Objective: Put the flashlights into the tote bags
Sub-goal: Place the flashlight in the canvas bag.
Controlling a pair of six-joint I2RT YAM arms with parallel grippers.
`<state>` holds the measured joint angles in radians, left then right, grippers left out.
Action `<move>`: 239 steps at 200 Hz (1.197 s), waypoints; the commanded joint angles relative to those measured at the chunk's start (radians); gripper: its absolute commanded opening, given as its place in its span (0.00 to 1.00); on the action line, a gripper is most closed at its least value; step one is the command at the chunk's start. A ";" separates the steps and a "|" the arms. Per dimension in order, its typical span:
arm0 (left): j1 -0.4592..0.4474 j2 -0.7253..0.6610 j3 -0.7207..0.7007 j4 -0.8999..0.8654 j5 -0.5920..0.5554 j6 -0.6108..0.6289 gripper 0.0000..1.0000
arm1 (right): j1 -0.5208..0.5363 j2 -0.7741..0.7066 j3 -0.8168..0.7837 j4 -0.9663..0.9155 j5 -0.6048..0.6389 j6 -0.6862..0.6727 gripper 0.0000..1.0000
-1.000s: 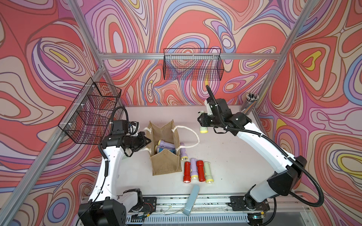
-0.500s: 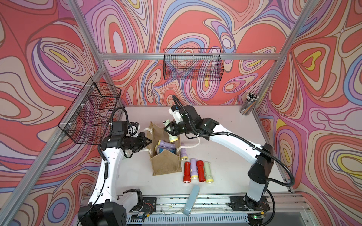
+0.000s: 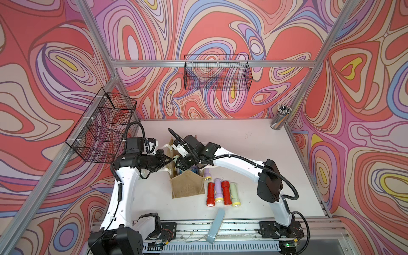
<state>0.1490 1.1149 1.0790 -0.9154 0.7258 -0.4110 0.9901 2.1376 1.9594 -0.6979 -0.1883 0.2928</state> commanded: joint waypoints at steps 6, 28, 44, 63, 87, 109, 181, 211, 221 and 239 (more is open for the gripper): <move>0.001 0.003 -0.003 0.013 0.040 0.016 0.03 | 0.004 0.034 -0.016 -0.086 0.110 0.007 0.05; 0.001 0.006 -0.005 0.021 0.041 0.011 0.03 | 0.003 0.048 -0.042 -0.117 0.156 0.028 0.05; 0.001 0.006 -0.002 0.023 0.039 0.009 0.03 | 0.002 0.053 -0.060 -0.130 0.188 0.049 0.05; 0.001 0.005 -0.002 0.020 0.024 0.008 0.03 | 0.002 0.051 -0.086 -0.130 0.208 0.089 0.05; 0.001 0.009 0.000 0.024 0.021 0.002 0.03 | 0.003 0.057 -0.122 -0.115 0.213 0.157 0.06; 0.001 0.009 0.002 0.027 0.018 -0.005 0.03 | 0.002 0.069 -0.129 -0.111 0.211 0.184 0.07; 0.001 0.013 0.015 0.000 -0.019 0.001 0.03 | 0.003 0.049 -0.089 -0.147 0.216 0.187 0.34; 0.001 0.013 0.015 -0.007 -0.031 0.006 0.04 | 0.002 -0.005 -0.092 -0.104 0.156 0.179 0.41; 0.001 0.013 0.015 -0.008 -0.034 0.006 0.04 | 0.002 -0.026 -0.092 -0.081 0.123 0.172 0.44; 0.001 0.013 0.012 -0.007 -0.035 0.006 0.05 | 0.002 -0.053 -0.084 -0.053 0.080 0.171 0.47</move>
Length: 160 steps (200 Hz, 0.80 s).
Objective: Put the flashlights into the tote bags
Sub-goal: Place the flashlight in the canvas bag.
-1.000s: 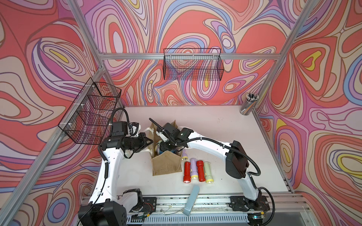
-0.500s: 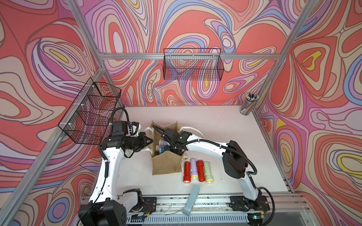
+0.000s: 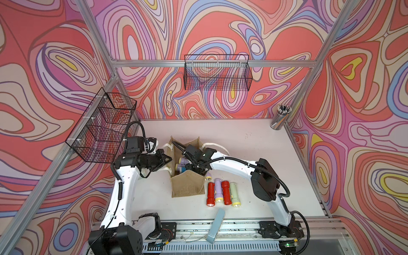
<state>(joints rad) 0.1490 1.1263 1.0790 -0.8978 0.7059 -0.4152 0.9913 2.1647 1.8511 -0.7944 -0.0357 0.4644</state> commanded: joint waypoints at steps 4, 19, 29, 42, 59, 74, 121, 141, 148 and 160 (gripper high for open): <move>0.001 0.000 0.012 -0.026 -0.016 0.010 0.05 | 0.001 -0.087 0.026 0.047 -0.082 -0.001 0.48; 0.001 -0.003 0.010 -0.025 -0.018 0.010 0.07 | 0.002 -0.108 0.028 0.068 -0.111 -0.003 0.51; 0.001 -0.004 0.010 -0.026 -0.019 0.011 0.07 | 0.002 -0.123 0.025 0.084 -0.128 -0.003 0.53; 0.001 -0.006 0.007 -0.026 -0.019 0.011 0.08 | 0.001 -0.141 0.022 0.099 -0.140 -0.008 0.55; 0.001 -0.007 0.007 -0.029 -0.021 0.014 0.09 | 0.001 -0.164 0.020 0.113 -0.142 -0.018 0.55; 0.001 -0.007 0.008 -0.030 -0.020 0.018 0.11 | 0.001 -0.191 0.017 0.127 -0.139 -0.031 0.55; 0.003 -0.007 0.015 -0.036 -0.066 0.027 0.10 | 0.000 -0.330 0.006 0.146 -0.023 -0.098 0.56; 0.003 -0.005 0.019 -0.036 -0.087 0.027 0.10 | 0.000 -0.424 -0.027 0.139 0.087 -0.118 0.57; 0.003 -0.001 0.022 -0.040 -0.087 0.028 0.10 | -0.001 -0.453 -0.042 0.131 0.127 -0.119 0.57; 0.002 0.006 0.029 -0.043 -0.080 0.032 0.10 | -0.005 -0.501 -0.068 0.115 0.185 -0.119 0.58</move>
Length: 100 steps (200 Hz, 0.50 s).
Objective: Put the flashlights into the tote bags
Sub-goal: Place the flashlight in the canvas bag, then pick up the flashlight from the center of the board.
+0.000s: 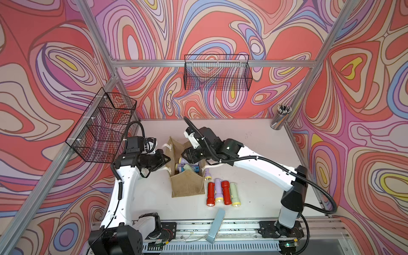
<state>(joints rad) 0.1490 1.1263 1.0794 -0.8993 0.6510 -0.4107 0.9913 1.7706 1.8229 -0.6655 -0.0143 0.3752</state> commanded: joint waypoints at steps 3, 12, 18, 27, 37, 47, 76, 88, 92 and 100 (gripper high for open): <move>0.003 0.008 0.028 -0.043 -0.024 0.027 0.10 | -0.008 -0.121 -0.046 -0.017 0.177 -0.030 0.58; 0.003 0.010 0.030 -0.044 -0.023 0.029 0.10 | -0.011 -0.156 -0.070 -0.028 0.214 -0.032 0.58; 0.003 0.012 0.031 -0.043 -0.021 0.028 0.10 | -0.012 -0.182 -0.086 -0.033 0.239 -0.032 0.58; 0.003 0.015 0.031 -0.040 -0.019 0.029 0.10 | -0.014 -0.217 -0.108 -0.043 0.272 -0.030 0.58; 0.003 0.017 0.031 -0.038 -0.015 0.027 0.10 | -0.017 -0.253 -0.131 -0.059 0.312 -0.024 0.58; 0.003 0.020 0.033 -0.039 -0.013 0.029 0.10 | -0.018 -0.290 -0.152 -0.081 0.350 -0.014 0.58; 0.004 0.025 0.033 -0.043 -0.015 0.033 0.10 | -0.032 -0.397 -0.220 -0.159 0.466 0.055 0.58; 0.003 0.026 0.034 -0.042 -0.011 0.033 0.10 | -0.041 -0.437 -0.254 -0.183 0.490 0.094 0.58; 0.002 0.026 0.034 -0.042 -0.010 0.034 0.10 | -0.044 -0.448 -0.265 -0.193 0.496 0.106 0.58; 0.003 0.028 0.037 -0.043 -0.009 0.033 0.10 | -0.050 -0.472 -0.286 -0.215 0.507 0.134 0.58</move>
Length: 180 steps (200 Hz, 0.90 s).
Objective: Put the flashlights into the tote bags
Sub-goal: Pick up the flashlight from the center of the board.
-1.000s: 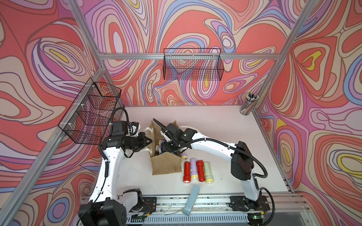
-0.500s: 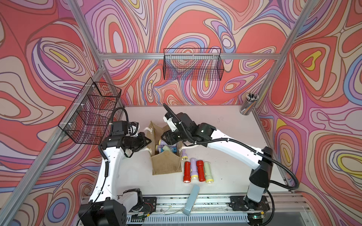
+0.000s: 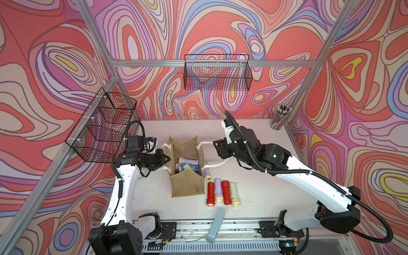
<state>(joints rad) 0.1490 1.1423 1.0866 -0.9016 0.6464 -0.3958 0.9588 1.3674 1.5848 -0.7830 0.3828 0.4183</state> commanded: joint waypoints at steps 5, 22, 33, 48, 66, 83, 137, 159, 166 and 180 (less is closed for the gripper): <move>0.003 0.012 0.030 -0.042 -0.005 0.019 0.10 | -0.021 -0.080 -0.057 -0.114 0.117 0.110 0.58; 0.002 0.012 0.030 -0.044 -0.004 0.019 0.10 | -0.040 -0.106 -0.090 -0.189 0.125 0.181 0.57; 0.003 0.010 0.030 -0.046 -0.002 0.019 0.10 | -0.055 -0.113 -0.112 -0.248 0.115 0.230 0.57; 0.003 0.006 0.032 -0.049 -0.005 0.023 0.10 | -0.077 -0.116 -0.152 -0.325 0.082 0.293 0.55; 0.003 0.005 0.032 -0.052 -0.011 0.025 0.10 | -0.102 -0.122 -0.227 -0.377 0.021 0.354 0.54; 0.003 0.009 0.032 -0.053 -0.012 0.026 0.10 | -0.126 -0.134 -0.315 -0.365 -0.056 0.388 0.53; 0.003 0.012 0.030 -0.057 0.000 0.035 0.11 | -0.180 -0.099 -0.501 -0.252 -0.276 0.376 0.54; 0.002 0.013 0.021 -0.054 0.002 0.034 0.11 | -0.183 -0.051 -0.562 -0.165 -0.360 0.377 0.54; 0.003 0.011 0.018 -0.053 0.002 0.032 0.11 | -0.183 -0.035 -0.582 -0.135 -0.385 0.383 0.54; 0.003 0.013 0.014 -0.051 0.000 0.032 0.11 | -0.183 -0.003 -0.614 -0.077 -0.433 0.393 0.54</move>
<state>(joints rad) 0.1490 1.1481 1.0962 -0.9192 0.6468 -0.3847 0.7799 1.3167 1.0248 -0.9749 0.0727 0.7776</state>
